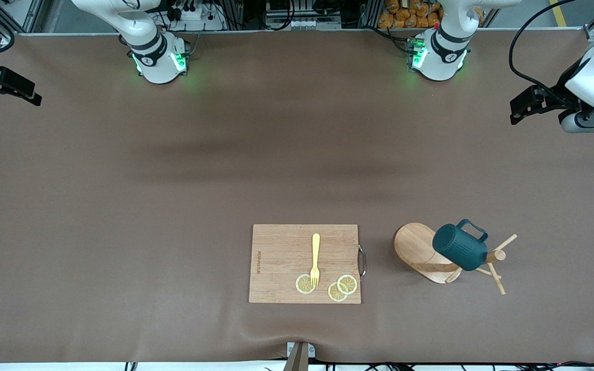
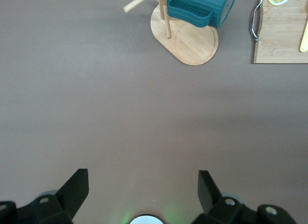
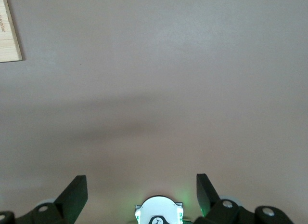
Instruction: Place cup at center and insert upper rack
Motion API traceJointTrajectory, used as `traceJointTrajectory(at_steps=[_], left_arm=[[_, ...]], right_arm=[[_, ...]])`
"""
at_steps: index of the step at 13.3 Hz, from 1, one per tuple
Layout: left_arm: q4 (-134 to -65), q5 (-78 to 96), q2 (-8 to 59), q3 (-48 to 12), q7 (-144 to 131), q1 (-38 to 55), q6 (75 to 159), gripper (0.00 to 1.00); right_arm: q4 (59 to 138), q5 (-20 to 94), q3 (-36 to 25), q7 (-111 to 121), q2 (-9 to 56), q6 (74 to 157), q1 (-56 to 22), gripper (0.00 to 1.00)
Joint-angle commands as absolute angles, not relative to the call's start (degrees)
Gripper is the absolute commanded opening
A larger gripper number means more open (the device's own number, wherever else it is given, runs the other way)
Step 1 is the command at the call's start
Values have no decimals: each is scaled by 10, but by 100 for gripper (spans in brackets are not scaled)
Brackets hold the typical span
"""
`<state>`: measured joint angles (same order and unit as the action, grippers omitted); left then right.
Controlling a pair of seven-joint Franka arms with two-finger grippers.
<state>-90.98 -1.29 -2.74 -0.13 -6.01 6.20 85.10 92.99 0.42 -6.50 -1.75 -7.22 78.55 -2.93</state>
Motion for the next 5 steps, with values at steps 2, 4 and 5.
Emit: traceJointTrajectory(at_steps=[2, 4, 5], left_arm=[[-892, -30, -35, 9, -60, 59, 825, 100], [-882, -18, -34, 21, -62, 59, 811, 100], [-876, -14, -33, 26, -62, 59, 809, 100]], right_arm=[[954, -7, -60, -20, -89, 798, -33, 100], [959, -7, -59, -20, -90, 797, -33, 100], [959, -6, -59, -20, -90, 797, -33, 100]])
